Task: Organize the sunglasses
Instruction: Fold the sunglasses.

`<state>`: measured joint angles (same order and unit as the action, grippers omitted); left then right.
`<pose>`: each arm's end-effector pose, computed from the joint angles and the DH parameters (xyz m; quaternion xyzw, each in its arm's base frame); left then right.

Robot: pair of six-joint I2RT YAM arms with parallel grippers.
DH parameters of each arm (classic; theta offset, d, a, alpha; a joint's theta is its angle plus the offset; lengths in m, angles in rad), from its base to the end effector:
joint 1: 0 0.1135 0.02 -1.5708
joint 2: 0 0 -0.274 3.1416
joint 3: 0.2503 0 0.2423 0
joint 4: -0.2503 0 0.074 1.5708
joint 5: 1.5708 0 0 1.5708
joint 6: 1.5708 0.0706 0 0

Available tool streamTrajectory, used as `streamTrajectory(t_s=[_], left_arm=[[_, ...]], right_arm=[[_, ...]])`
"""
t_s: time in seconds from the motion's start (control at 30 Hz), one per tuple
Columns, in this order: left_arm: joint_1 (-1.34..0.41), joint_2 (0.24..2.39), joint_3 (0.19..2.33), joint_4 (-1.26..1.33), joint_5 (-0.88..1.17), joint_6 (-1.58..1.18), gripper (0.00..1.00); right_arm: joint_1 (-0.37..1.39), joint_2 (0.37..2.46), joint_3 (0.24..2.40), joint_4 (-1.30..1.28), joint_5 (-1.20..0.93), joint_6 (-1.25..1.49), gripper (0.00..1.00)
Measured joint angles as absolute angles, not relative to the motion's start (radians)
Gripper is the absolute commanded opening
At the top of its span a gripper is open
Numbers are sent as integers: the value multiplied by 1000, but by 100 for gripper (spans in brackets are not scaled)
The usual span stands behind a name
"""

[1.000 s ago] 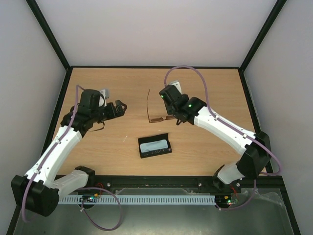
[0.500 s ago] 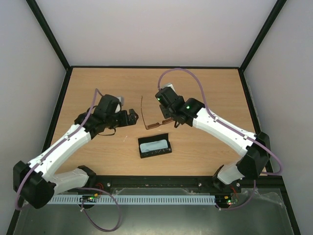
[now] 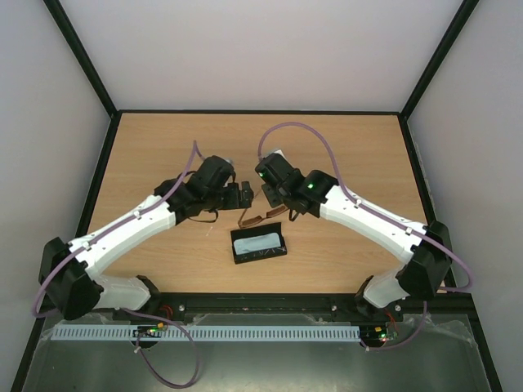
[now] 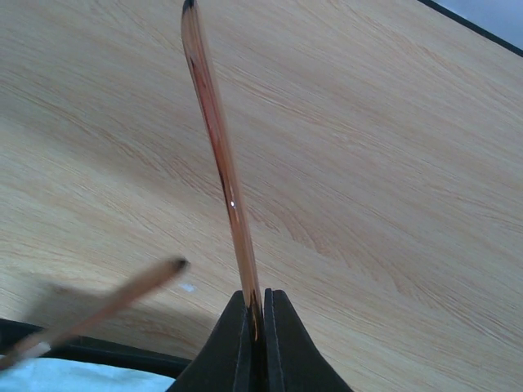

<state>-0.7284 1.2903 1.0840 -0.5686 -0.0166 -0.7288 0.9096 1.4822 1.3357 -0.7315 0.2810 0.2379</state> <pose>0.2168 -0.1919 0.2863 -0.0034 0.9218 -0.2523 0.2942 0.2165 0.2463 0.3024 -0.2620 0.8950 0.0718 0.3538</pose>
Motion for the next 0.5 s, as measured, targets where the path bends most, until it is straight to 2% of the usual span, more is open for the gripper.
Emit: streamTrajectory(t_s=[0.5], left_arm=[[-798, 1401, 1110, -564, -38, -757, 99]], right_arm=[[910, 1472, 1344, -728, 266, 266, 1]])
